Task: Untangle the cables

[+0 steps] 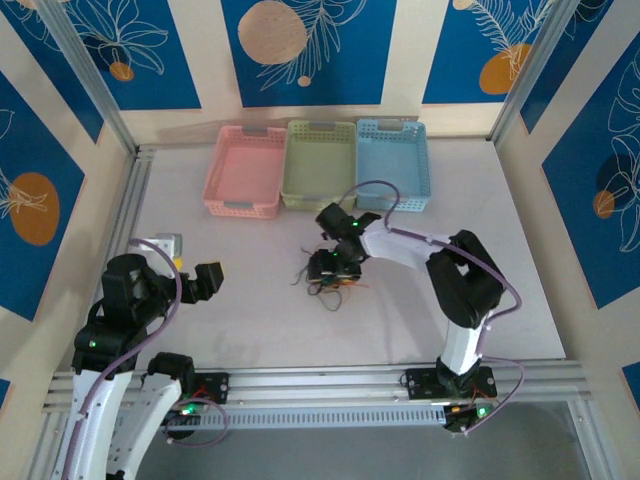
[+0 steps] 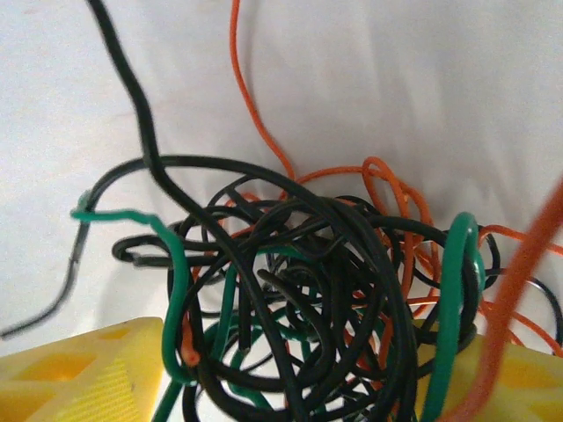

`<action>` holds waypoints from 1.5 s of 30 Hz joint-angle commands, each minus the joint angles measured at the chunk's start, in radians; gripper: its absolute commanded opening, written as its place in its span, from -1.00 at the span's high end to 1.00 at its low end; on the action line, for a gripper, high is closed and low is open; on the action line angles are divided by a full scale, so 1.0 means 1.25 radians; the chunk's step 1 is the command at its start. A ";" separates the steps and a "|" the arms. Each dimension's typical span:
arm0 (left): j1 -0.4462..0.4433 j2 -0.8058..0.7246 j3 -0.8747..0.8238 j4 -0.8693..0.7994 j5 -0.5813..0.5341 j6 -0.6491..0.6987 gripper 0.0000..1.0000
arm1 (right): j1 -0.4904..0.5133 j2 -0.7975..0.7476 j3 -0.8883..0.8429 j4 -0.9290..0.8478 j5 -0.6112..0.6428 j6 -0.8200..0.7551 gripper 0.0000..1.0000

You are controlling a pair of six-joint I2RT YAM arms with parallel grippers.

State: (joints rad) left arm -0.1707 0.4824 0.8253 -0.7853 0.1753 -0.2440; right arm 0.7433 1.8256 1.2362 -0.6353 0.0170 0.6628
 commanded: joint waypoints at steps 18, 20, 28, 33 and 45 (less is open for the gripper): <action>-0.004 0.002 -0.009 0.021 0.028 0.010 -0.94 | 0.033 -0.271 -0.023 0.050 0.059 -0.146 -0.51; -0.005 0.001 -0.009 0.021 0.027 0.009 -0.95 | 0.004 -0.326 -0.045 0.037 0.078 -0.141 -0.52; -0.007 0.005 -0.010 0.023 0.031 0.010 -0.96 | -0.288 -0.534 -0.236 0.007 0.028 -0.052 -0.52; -0.006 0.010 -0.011 0.027 0.048 0.010 -0.95 | -0.303 -0.565 -0.338 0.072 -0.089 -0.072 -0.43; -0.021 0.012 -0.015 0.044 0.108 0.017 -0.88 | -0.100 -0.465 -0.367 0.159 -0.112 -0.137 -0.33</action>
State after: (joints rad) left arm -0.1841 0.4938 0.8188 -0.7620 0.2630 -0.2386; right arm 0.6102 1.2316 0.7891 -0.4828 -0.0723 0.5346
